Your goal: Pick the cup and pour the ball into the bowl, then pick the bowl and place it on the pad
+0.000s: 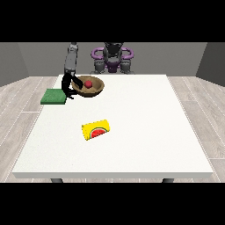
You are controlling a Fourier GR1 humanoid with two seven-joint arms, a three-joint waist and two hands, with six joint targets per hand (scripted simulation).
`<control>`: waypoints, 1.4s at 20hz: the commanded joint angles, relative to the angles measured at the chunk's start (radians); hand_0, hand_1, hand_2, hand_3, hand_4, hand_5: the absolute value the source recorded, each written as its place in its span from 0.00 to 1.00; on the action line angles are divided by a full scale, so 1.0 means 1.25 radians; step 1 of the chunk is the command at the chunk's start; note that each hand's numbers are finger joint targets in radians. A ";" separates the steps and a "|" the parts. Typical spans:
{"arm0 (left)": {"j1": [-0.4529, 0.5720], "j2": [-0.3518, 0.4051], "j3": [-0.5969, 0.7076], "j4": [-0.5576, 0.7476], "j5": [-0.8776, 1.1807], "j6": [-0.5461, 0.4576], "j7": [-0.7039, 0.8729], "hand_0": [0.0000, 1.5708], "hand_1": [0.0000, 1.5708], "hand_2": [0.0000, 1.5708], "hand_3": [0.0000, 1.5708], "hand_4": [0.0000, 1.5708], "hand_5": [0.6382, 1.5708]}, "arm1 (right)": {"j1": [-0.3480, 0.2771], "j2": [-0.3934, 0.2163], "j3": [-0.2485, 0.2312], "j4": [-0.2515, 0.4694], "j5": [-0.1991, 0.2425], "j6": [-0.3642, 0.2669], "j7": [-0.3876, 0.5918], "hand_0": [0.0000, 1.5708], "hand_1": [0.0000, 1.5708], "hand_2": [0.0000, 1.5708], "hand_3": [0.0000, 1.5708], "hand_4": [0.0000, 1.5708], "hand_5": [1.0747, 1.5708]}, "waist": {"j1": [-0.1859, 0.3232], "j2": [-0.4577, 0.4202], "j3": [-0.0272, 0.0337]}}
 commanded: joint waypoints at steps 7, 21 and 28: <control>0.063 0.100 0.065 0.111 0.014 -0.077 -0.063 0.00 0.00 0.00 0.00 0.00 0.97 | -0.120 -0.120 -0.035 -0.020 -0.040 0.092 0.227 1.00 1.00 1.00 1.00 0.82 0.82 | -0.057 0.003 0.0094; 0.091 0.066 0.036 0.032 -0.016 0.016 -0.095 0.00 0.00 0.00 0.00 0.00 0.96 | -0.154 -0.229 -0.081 0.170 -0.020 0.186 0.040 1.00 1.00 1.00 1.00 0.83 0.92 | -0.098 0.036 0.0103; 0.093 0.110 0.054 0.001 0.006 0.002 -0.074 0.00 0.00 0.00 0.00 0.09 0.96 | -0.179 -0.268 -0.150 0.289 -0.061 0.219 -0.054 1.00 1.00 1.00 0.60 0.82 0.94 | -0.070 0.072 0.0106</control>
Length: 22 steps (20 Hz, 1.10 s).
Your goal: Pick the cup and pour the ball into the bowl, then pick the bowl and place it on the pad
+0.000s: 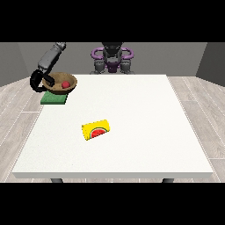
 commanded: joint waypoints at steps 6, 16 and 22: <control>-0.056 0.030 -0.002 -0.106 0.042 0.041 0.096 0.00 0.00 0.00 0.00 0.03 0.96 | -0.074 -0.087 -0.038 0.165 0.016 0.030 -0.122 1.00 1.00 1.00 0.30 0.81 0.96 | 0.020 0.075 0.0014; 0.005 -0.011 -0.016 -0.153 0.055 0.051 0.096 0.00 0.00 0.00 0.00 0.00 0.96 | -0.120 -0.168 -0.045 0.235 0.014 0.097 -0.084 1.00 1.00 1.00 0.56 0.79 0.99 | 0.032 0.019 -0.0002; 0.010 0.008 -0.013 -0.050 0.035 0.023 0.051 0.00 0.00 0.00 0.00 0.00 0.96 | -0.103 -0.070 0.023 0.170 0.069 0.002 -0.067 1.00 1.00 1.00 0.82 0.78 1.00 | 0.012 -0.007 -0.0011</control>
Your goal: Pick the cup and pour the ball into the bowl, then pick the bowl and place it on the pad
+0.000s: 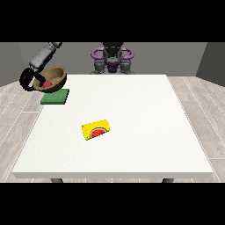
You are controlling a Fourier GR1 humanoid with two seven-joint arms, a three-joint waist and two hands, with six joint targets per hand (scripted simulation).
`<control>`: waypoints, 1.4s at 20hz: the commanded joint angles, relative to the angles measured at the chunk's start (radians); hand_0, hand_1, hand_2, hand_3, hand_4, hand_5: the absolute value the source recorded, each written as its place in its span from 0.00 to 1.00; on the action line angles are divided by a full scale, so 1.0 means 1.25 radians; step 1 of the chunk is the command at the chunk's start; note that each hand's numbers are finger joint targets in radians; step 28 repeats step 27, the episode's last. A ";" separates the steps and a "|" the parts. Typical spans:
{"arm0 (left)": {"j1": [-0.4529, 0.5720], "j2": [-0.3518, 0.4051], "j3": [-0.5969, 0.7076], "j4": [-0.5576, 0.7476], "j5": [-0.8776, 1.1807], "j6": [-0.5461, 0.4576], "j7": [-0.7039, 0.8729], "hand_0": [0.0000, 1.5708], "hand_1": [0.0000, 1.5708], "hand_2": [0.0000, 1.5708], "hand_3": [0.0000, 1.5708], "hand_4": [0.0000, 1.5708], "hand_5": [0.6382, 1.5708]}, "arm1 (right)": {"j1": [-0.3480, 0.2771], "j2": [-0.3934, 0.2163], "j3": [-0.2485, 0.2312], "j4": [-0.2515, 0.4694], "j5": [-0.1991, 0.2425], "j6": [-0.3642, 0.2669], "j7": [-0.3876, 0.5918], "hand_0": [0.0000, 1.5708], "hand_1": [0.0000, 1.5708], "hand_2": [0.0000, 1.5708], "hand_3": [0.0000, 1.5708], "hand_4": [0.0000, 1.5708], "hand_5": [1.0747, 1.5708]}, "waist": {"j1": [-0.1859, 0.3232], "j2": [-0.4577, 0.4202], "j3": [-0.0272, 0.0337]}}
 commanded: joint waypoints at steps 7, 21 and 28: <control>0.013 0.020 0.025 -0.021 0.034 -0.012 0.001 0.00 0.00 0.00 0.00 0.00 0.95 | 0.039 0.058 -0.033 0.080 -0.028 -0.015 -0.071 1.00 1.00 1.00 0.71 0.69 0.99 | 0.008 0.020 0.0018; 0.034 0.021 0.023 -0.079 0.048 0.030 0.020 0.00 0.00 0.00 0.00 0.00 0.94 | -0.029 -0.033 -0.087 0.140 -0.056 -0.070 -0.017 0.40 0.40 0.34 0.52 0.00 0.90 | -0.006 0.047 0.0011; 0.079 0.007 0.012 -0.042 0.034 -0.002 -0.007 0.00 0.00 0.00 0.00 0.00 0.94 | -0.080 -0.122 -0.108 0.135 -0.097 0.030 0.097 0.09 0.09 0.18 0.24 0.00 0.79 | -0.003 -0.017 0.0000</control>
